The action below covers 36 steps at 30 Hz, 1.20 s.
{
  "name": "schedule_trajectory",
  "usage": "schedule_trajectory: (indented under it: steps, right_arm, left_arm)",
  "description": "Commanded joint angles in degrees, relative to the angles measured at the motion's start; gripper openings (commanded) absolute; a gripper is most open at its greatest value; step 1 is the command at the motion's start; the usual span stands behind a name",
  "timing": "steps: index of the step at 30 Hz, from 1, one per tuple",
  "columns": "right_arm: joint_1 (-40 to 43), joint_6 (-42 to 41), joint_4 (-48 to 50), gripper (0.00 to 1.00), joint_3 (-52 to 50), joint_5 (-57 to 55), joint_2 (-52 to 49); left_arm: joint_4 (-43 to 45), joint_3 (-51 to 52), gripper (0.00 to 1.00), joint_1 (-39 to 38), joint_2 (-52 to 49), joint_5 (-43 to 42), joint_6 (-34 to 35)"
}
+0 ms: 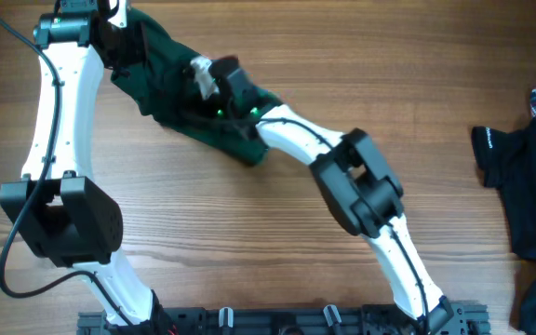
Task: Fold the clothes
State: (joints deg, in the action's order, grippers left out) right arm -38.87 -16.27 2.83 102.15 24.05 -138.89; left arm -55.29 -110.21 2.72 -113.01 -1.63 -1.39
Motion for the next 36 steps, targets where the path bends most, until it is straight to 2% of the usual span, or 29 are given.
schedule_trajectory:
  steps: [1,3,7,11,19,31,34,35,36]
  right_arm:
    - [3.1,1.0,-3.8,0.04,0.4,1.7,9.4]
    - [5.3,3.0,-8.0,0.04,0.4,0.7,12.4]
    - [10.5,4.3,-22.2,0.04,0.4,-5.0,13.3]
    - [14.9,5.8,-28.9,0.04,0.4,-5.0,13.3]
    - [18.2,8.8,-36.3,0.04,0.4,-6.0,13.3]
    - [19.8,8.8,-40.3,0.04,0.4,-11.7,13.3]
    - [20.6,8.8,-41.0,0.04,0.4,-11.7,13.3]
    - [20.9,8.8,-41.1,0.04,0.4,-11.7,13.3]
    - [21.1,8.8,-41.1,0.04,0.4,-11.7,13.3]
  left_arm:
    - [-0.7,-1.2,0.04,-1.0,1.4,-0.9,0.5]
    - [-0.9,-1.2,0.04,-1.7,1.4,-0.9,0.5]
    - [-1.5,-1.2,0.04,-5.2,1.2,-0.6,0.1]
    - [-3.5,-1.2,0.04,-9.4,-1.2,3.0,0.1]
    - [-7.8,-1.2,0.04,-15.5,-4.0,2.3,0.2]
    - [-11.0,-1.0,0.04,-25.2,-12.7,2.3,0.1]
    - [-11.3,0.3,0.2,-26.6,-13.4,2.3,0.2]
    - [-11.8,0.3,0.2,-27.0,-13.4,2.1,0.1]
    - [-12.3,0.3,0.3,-27.2,-13.4,2.1,0.2]
